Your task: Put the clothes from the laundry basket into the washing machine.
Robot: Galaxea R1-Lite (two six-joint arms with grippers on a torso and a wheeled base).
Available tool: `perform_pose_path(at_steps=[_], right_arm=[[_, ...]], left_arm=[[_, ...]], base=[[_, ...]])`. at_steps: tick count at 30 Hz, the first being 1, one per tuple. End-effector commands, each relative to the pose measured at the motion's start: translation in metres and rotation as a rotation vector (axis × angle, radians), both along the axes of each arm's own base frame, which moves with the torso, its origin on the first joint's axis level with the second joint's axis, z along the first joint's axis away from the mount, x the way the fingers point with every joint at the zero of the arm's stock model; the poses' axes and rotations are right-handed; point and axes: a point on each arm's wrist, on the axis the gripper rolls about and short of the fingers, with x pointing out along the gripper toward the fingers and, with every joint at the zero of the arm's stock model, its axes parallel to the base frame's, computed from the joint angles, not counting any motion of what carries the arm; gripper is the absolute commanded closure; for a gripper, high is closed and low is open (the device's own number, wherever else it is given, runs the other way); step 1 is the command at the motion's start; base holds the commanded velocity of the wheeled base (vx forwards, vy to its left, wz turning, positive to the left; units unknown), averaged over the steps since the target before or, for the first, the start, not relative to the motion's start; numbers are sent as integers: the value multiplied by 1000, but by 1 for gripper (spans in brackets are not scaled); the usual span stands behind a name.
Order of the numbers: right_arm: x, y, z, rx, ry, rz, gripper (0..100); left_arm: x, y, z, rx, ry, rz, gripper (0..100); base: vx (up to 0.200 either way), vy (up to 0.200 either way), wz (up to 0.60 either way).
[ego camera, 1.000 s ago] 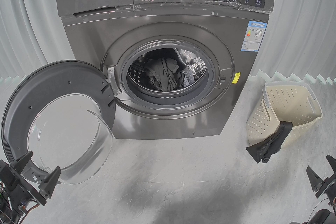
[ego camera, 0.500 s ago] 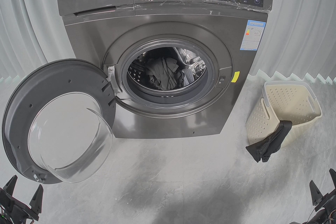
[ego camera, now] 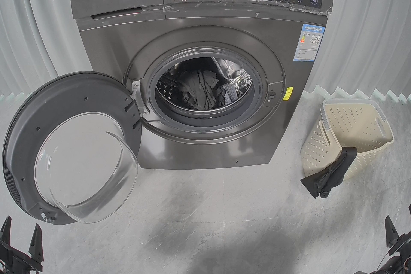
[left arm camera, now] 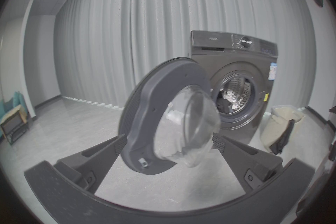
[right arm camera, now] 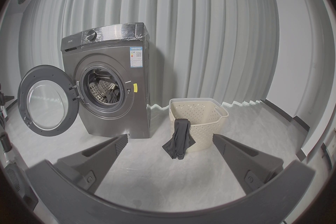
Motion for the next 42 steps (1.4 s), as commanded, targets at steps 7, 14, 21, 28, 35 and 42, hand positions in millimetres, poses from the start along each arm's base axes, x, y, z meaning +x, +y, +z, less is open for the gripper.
perform_pose_path(at_steps=[7,14,21,28,35,42], right_arm=[[-7,5,-2,-92,-87,8,0],[-7,6,-3,-31,-87,69,0],[-6,8,-9,6,-54,124,0],[-6,8,-9,6,-45,156,0],[-6,8,-9,6,-45,155,0],[-6,8,-9,6,-45,156,0]], left_arm=[[-5,-4,-14,42,23,-230,0],[-5,-3,-14,23,13,-193,0],[-5,-3,-14,24,13,-195,0],[-5,-3,-14,24,13,-195,0],[-5,-3,-14,23,11,-193,0],[-5,-3,-14,15,12,-192,0]], base=[[0,0,0],[0,-114,0],[0,-200,0],[0,-200,0],[0,-200,0],[0,-200,0]])
